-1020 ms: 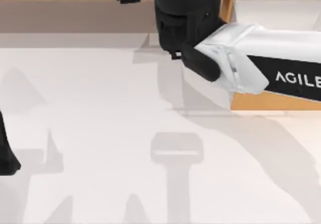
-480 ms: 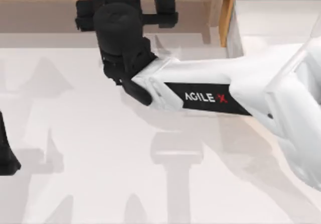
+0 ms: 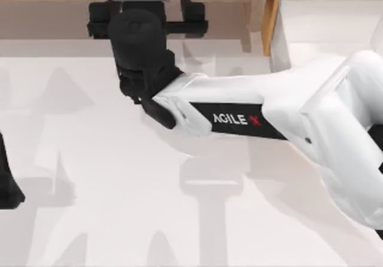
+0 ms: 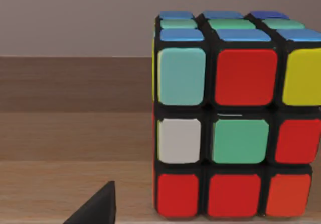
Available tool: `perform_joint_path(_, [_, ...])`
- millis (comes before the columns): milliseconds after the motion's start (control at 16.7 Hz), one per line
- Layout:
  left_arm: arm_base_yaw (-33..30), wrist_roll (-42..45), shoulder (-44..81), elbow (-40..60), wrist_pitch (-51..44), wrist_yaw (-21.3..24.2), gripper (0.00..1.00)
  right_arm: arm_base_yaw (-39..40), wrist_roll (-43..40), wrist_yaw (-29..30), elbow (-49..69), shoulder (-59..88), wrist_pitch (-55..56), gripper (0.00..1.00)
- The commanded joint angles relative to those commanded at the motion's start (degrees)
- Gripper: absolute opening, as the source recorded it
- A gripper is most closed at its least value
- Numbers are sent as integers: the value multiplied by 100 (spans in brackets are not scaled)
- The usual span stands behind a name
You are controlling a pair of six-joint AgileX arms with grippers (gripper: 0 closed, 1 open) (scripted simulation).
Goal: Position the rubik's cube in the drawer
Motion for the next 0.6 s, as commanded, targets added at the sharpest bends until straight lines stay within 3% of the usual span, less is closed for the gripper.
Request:
perform_joint_path(240, [0,0,0,0,0,0,100,-70,-2,-69,200,89,-112,100])
perform_joint_path(600, [0,0,0,0,0,0,100,-317,-18,-310,1429,734,-679,100])
